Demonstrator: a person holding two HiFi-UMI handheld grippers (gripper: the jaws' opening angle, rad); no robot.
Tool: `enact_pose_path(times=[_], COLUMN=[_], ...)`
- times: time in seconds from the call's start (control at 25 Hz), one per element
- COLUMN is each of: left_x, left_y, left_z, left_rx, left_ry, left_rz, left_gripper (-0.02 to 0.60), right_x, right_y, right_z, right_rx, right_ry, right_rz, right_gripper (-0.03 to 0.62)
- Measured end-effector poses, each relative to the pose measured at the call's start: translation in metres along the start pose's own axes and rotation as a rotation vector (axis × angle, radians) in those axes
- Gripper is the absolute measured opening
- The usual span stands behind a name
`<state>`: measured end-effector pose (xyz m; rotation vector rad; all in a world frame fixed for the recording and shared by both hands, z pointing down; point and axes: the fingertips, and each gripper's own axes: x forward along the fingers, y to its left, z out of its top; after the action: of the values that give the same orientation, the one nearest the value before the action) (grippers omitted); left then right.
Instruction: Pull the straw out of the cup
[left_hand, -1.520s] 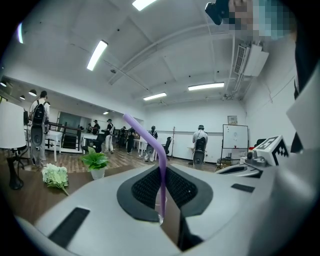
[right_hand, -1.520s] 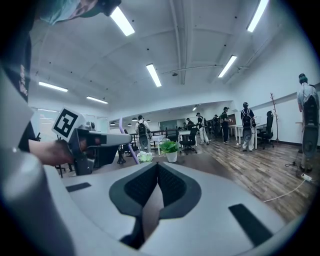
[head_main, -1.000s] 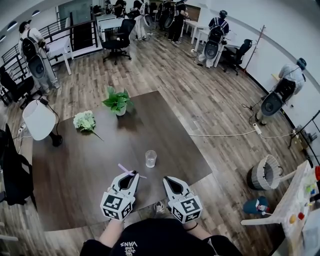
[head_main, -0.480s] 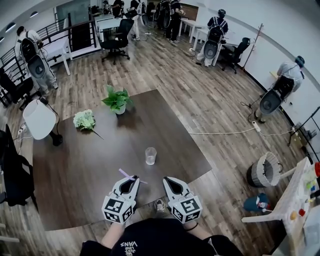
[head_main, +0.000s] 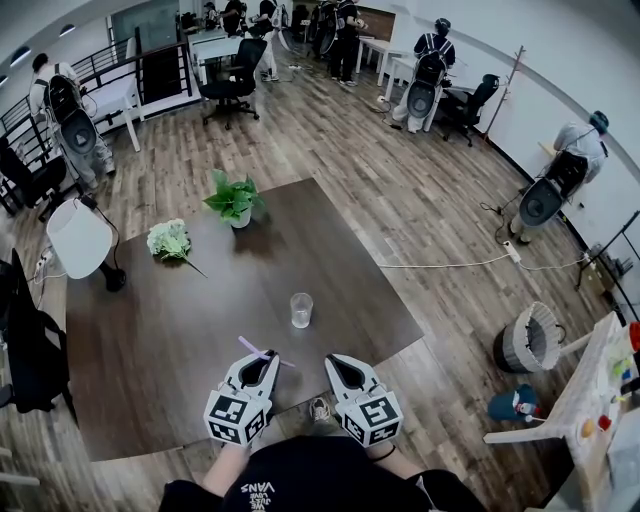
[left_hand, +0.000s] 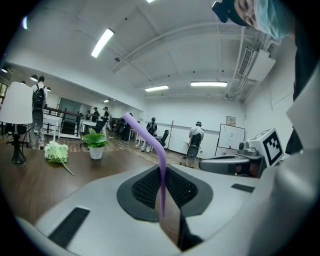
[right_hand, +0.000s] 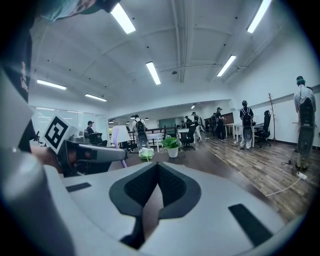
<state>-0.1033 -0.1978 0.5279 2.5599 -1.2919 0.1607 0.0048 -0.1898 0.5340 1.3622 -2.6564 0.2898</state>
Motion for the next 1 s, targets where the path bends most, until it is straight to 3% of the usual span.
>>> enact_pose_path(times=[1.0], left_x=[0.0027], left_y=[0.0011], left_z=[0.0042], left_rx=[-0.009], left_ry=[-0.015], left_rz=[0.0], left_gripper=[0.037], right_x=[0.0044], right_y=[-0.0026], right_z=[-0.0017], right_rx=[-0.013], right_ry=[0.023], right_rz=[-0.004], right_gripper=[0.017])
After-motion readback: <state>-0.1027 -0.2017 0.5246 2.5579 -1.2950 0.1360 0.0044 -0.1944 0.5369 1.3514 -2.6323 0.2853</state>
